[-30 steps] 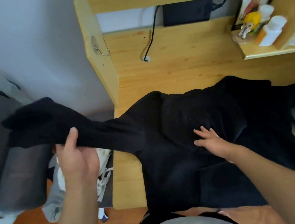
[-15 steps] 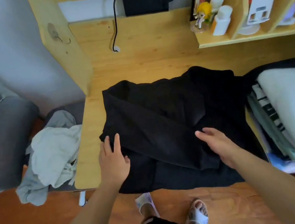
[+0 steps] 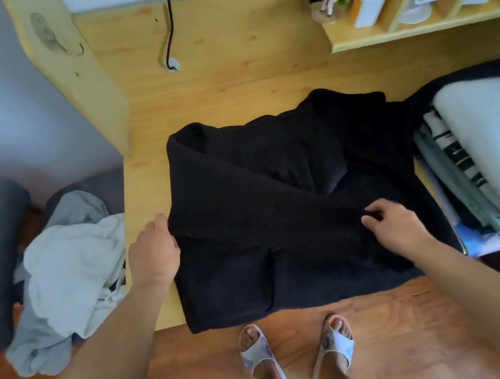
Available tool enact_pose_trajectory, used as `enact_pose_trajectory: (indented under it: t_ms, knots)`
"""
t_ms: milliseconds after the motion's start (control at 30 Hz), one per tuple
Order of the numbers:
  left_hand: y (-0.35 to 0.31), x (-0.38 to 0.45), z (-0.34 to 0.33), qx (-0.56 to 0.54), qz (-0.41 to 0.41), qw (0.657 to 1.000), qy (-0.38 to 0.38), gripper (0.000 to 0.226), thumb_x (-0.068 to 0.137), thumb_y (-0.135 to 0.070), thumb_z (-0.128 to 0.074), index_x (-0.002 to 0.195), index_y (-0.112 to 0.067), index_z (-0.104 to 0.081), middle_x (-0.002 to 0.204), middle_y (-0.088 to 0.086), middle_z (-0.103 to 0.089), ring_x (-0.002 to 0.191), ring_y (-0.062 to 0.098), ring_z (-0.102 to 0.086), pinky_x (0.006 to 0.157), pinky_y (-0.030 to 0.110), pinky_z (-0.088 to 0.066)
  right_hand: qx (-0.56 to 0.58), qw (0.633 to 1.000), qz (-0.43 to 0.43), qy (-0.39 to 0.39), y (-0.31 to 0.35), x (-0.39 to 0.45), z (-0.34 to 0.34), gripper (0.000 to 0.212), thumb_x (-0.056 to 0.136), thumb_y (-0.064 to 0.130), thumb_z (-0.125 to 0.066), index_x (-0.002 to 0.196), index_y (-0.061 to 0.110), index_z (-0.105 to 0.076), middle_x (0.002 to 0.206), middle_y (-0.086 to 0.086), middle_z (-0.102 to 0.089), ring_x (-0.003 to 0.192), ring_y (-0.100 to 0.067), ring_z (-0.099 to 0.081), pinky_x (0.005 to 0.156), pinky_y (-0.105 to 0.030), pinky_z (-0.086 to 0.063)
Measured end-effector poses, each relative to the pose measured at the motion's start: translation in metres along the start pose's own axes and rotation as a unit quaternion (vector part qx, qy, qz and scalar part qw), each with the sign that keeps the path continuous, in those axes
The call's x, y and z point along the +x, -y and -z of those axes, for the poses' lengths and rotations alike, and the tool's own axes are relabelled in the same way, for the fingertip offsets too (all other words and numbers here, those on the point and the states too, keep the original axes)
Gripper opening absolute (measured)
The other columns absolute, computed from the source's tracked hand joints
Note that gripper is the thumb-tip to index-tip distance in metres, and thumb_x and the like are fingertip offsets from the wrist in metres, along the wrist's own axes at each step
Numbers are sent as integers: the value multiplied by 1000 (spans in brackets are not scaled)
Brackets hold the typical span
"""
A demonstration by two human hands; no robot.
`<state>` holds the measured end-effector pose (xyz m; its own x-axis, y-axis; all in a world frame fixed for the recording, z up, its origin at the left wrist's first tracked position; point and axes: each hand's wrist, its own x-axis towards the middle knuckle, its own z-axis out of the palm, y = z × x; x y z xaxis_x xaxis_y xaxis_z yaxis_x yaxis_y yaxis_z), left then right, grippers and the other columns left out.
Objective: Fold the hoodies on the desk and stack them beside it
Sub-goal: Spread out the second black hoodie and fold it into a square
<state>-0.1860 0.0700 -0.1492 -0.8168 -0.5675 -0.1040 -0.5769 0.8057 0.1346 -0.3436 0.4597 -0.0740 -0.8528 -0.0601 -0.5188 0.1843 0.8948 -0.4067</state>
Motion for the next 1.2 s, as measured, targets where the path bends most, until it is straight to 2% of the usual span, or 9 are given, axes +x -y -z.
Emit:
enact_pose_trajectory:
  t_ms: [100,200,333,400,533,733,967,1067,1200]
  knots:
    - [10,-5,-2,61,-70,996,-17,27,83,-6,-68,105,-8,-52,94,13,-53,79,35,-56,58,44,-46,-99,992,-22,68,-16,-5,-23,58,97,31,-63,149,17,-42,139,-16,-55,126,-36,-53,102,-39,-45]
    - [13,-4,-4,128,-231,963,-48,44,78,-1,-68,121,-7,-59,126,21,-54,110,42,-52,89,50,-46,-147,988,35,-9,-14,-18,-44,65,96,25,-59,155,19,-31,147,-11,-39,131,-37,-41,109,-45,-40]
    - [13,-3,-7,130,-354,926,-23,36,78,-2,-73,112,-10,-65,125,16,-58,116,37,-55,96,46,-47,-98,958,228,-146,5,-31,-74,30,87,2,-66,116,9,-69,111,-9,-61,103,-32,-58,87,-47,-55]
    - [17,-8,-11,104,-334,937,-13,36,79,-2,-75,112,-10,-65,126,15,-60,120,35,-57,97,45,-50,-59,945,299,-120,31,-29,-91,19,86,4,-70,103,12,-74,101,-4,-65,97,-28,-61,82,-42,-57]
    - [22,-23,-22,51,-267,962,-3,44,81,-3,-72,124,-8,-65,141,16,-56,139,36,-48,109,48,-46,-36,934,343,-97,89,-2,-133,37,87,19,-77,123,12,-70,113,-3,-65,106,-28,-55,92,-37,-50]
    - [17,-30,-29,-1,-201,978,51,42,91,-8,-60,133,-11,-57,160,8,-39,155,28,-23,117,44,-39,-40,937,291,-190,105,23,-172,13,83,24,-81,96,21,-79,96,4,-63,92,-26,-53,76,-40,-43]
    - [11,-28,-16,-33,-182,977,103,44,96,-13,-56,140,-13,-51,165,3,-28,157,22,-11,121,38,-33,118,964,153,-183,59,10,-115,11,94,21,-69,86,16,-74,91,7,-62,94,-15,-56,88,-22,-39]
    - [4,-27,-13,-160,-84,979,91,33,96,-13,-55,128,-15,-63,160,0,-37,153,19,-22,120,36,-33,86,977,63,-187,3,-6,-91,19,97,26,-63,88,11,-71,95,-4,-65,94,-27,-61,81,-34,-42]
    - [-4,-16,-11,-294,131,947,-2,30,100,-26,-58,128,-15,-59,134,13,-49,113,32,-54,100,42,-47,57,985,14,-163,-29,-11,-83,34,103,31,-53,82,7,-64,90,-9,-64,89,-33,-59,74,-39,-41]
